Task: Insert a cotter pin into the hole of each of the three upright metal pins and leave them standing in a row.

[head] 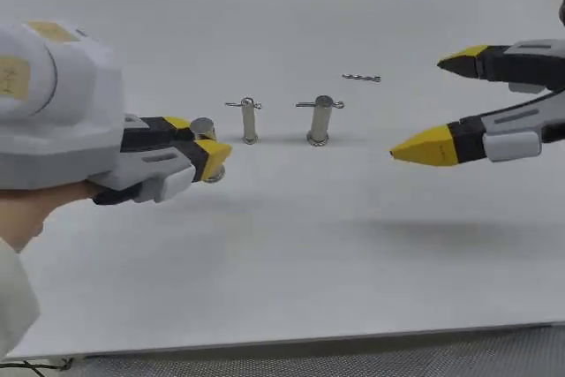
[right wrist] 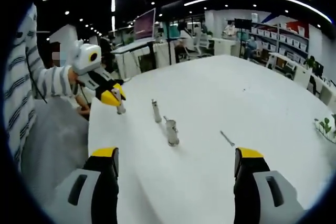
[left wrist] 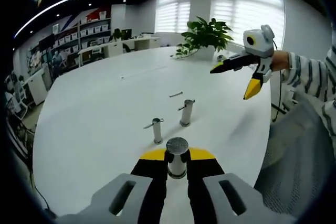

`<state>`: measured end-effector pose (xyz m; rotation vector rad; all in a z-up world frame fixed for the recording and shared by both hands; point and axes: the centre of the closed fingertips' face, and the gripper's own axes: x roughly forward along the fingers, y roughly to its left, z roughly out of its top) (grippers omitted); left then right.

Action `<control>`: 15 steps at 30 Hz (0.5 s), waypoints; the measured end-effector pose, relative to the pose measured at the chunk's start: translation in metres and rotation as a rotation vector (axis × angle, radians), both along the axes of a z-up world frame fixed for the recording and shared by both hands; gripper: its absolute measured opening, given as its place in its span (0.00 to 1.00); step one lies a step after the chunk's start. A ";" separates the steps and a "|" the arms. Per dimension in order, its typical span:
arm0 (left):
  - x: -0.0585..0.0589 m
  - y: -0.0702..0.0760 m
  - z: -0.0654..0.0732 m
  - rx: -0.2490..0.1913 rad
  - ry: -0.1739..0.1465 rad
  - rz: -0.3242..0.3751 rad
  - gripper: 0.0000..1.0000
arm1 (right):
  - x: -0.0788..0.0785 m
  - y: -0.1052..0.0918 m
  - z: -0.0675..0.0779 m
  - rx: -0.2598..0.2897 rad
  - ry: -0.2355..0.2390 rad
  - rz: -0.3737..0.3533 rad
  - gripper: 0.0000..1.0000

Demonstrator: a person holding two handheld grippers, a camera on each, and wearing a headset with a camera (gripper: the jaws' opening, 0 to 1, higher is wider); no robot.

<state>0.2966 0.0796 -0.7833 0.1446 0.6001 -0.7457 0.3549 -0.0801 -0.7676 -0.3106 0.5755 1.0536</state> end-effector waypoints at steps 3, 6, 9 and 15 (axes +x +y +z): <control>-0.001 -0.005 -0.009 -0.006 0.018 -0.003 0.11 | 0.015 0.001 0.000 -0.055 -0.016 0.044 0.87; -0.001 -0.008 -0.017 0.004 0.020 -0.013 0.11 | 0.031 0.005 0.000 -0.097 -0.031 0.083 0.85; -0.001 -0.009 -0.024 0.023 0.023 -0.004 0.11 | 0.040 0.011 -0.004 -0.116 -0.030 0.109 0.84; 0.001 -0.006 -0.035 0.054 0.010 0.007 0.11 | 0.043 0.022 -0.018 -0.177 -0.003 0.178 0.80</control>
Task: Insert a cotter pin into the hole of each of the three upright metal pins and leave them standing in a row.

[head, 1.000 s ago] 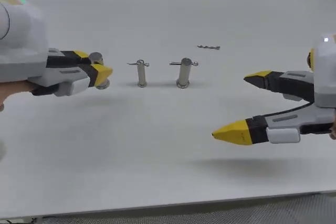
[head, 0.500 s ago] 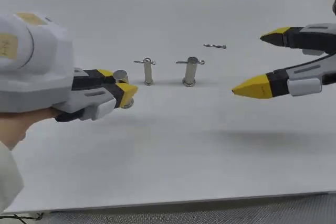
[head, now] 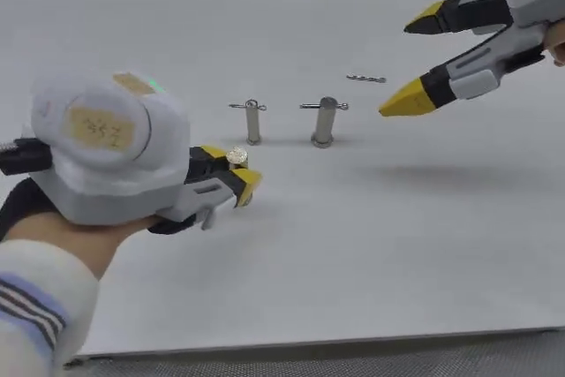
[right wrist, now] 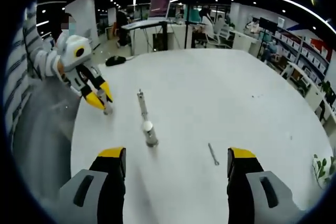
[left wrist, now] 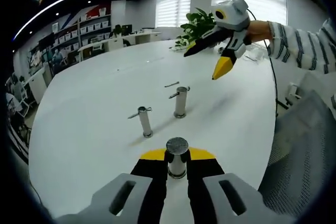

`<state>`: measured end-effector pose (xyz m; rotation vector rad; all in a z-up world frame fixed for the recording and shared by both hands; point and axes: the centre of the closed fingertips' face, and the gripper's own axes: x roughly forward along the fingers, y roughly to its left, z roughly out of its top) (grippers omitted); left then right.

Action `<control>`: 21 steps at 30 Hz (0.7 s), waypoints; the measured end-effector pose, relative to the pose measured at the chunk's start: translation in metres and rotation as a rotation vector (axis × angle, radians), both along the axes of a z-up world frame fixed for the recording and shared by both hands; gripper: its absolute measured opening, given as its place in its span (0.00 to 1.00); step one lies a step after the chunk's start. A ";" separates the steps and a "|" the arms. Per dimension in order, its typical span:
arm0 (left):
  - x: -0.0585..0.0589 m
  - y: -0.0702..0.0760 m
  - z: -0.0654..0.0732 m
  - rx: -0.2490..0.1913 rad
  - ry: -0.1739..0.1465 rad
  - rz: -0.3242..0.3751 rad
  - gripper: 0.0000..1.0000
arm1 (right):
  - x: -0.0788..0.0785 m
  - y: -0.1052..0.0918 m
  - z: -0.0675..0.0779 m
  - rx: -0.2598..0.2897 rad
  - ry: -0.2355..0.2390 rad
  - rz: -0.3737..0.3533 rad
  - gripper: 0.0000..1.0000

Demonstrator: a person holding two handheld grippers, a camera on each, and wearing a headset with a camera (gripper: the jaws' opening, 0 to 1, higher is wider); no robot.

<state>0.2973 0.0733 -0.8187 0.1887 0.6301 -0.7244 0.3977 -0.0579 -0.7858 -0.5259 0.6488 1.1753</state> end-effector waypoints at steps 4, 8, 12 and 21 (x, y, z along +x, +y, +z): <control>-0.001 -0.004 -0.006 0.025 -0.031 -0.054 0.11 | 0.000 0.005 -0.011 -0.049 0.029 0.029 0.80; -0.003 -0.007 -0.012 0.042 -0.034 -0.082 0.11 | 0.006 0.007 -0.016 -0.060 0.034 0.023 0.78; -0.002 -0.007 -0.016 0.035 -0.034 -0.084 0.11 | 0.014 0.006 -0.023 -0.082 0.045 0.015 0.75; 0.002 -0.010 -0.016 0.002 -0.042 -0.076 0.11 | 0.032 -0.001 -0.041 -0.155 0.073 -0.006 0.66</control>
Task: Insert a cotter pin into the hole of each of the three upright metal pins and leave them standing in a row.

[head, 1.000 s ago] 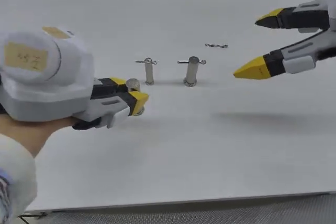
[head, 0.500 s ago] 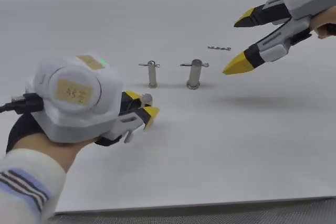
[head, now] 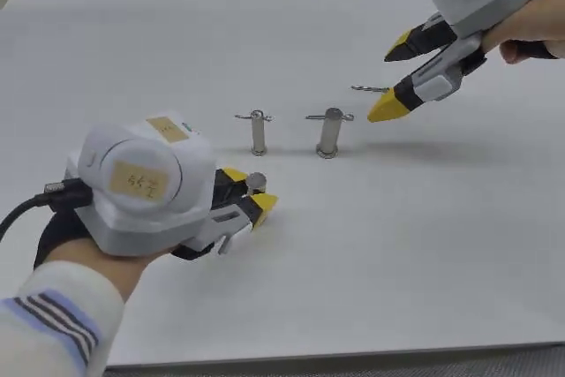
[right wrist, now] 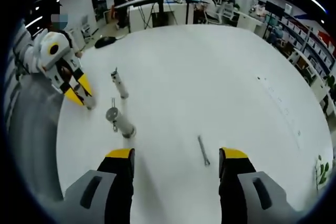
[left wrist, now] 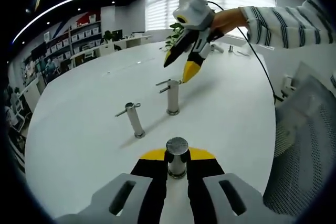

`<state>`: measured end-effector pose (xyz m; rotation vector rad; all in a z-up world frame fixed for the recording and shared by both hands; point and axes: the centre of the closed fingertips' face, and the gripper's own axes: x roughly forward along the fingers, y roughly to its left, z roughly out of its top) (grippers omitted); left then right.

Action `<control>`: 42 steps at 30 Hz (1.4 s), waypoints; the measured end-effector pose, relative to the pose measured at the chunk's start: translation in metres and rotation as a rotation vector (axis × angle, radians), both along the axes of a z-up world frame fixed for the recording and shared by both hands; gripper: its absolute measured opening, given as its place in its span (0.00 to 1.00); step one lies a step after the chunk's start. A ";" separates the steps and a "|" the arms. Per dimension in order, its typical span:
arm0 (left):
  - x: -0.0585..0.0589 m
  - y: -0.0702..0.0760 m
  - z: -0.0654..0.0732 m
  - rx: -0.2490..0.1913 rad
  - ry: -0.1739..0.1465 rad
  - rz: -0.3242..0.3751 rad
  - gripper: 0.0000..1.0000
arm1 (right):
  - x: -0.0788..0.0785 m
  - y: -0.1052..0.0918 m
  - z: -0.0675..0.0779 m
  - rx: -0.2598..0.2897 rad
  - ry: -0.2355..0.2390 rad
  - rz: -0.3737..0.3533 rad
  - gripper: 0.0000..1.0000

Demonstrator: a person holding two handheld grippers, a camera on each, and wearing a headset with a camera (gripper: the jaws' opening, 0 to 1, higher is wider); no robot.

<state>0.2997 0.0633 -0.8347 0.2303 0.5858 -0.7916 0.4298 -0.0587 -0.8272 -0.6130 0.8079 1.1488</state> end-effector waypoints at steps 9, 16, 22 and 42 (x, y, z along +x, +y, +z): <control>-0.003 -0.002 0.000 -0.030 0.006 0.022 0.12 | 0.013 -0.002 -0.016 -0.048 0.032 -0.014 0.57; -0.005 -0.002 0.002 -0.075 0.046 0.045 0.13 | 0.020 -0.007 -0.024 -0.102 0.028 -0.018 0.50; -0.006 0.000 -0.001 -0.047 0.045 0.021 0.15 | 0.031 -0.007 -0.031 -0.123 0.051 -0.050 0.48; -0.029 0.006 0.002 0.020 0.057 -0.154 0.59 | 0.020 -0.011 -0.031 -0.168 0.085 -0.096 0.31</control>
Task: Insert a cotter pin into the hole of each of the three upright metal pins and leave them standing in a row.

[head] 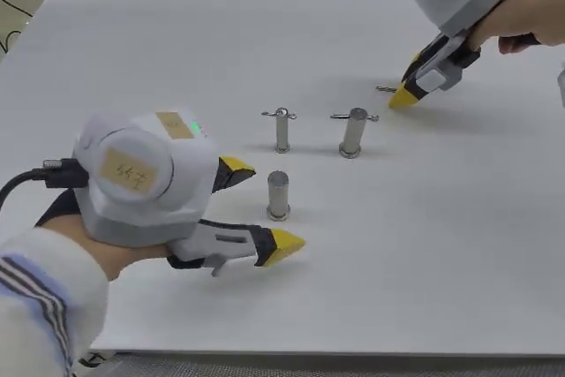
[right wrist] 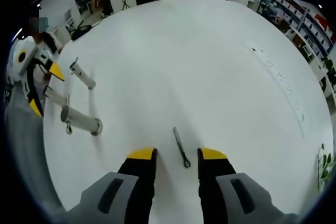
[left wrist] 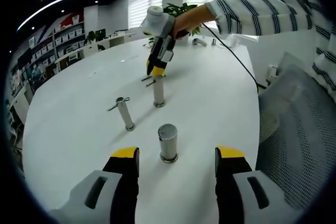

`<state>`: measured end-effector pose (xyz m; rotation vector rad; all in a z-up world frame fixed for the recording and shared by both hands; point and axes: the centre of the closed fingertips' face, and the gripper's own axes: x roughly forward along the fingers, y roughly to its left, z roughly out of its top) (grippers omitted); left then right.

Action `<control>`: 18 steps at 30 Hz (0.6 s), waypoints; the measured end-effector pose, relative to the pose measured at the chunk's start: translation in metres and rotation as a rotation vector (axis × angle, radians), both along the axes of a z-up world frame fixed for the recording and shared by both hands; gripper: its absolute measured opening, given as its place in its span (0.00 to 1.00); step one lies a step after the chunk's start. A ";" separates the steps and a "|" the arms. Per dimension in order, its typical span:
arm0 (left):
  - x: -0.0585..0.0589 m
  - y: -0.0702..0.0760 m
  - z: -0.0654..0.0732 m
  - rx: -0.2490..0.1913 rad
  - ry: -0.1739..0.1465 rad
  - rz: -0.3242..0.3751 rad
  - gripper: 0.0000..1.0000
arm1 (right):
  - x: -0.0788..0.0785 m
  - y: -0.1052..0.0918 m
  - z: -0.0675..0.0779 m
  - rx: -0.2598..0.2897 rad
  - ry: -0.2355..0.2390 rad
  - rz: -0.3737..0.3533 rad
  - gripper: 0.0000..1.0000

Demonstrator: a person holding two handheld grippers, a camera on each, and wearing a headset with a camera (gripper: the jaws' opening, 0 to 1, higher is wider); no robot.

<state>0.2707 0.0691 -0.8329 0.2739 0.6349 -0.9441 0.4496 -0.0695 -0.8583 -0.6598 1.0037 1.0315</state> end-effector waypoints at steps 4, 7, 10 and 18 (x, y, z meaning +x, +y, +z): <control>-0.003 0.001 0.003 -0.017 0.013 0.010 0.61 | 0.009 -0.005 -0.002 -0.008 0.000 -0.008 0.19; -0.004 0.002 0.007 -0.031 0.009 0.022 0.60 | 0.017 -0.010 -0.006 -0.017 -0.007 0.008 0.11; -0.004 0.002 0.006 -0.021 -0.001 0.011 0.59 | 0.026 -0.012 -0.009 -0.034 -0.035 0.032 0.06; -0.003 0.001 0.010 -0.038 0.004 0.030 0.59 | 0.032 -0.014 -0.011 -0.070 -0.068 0.077 0.04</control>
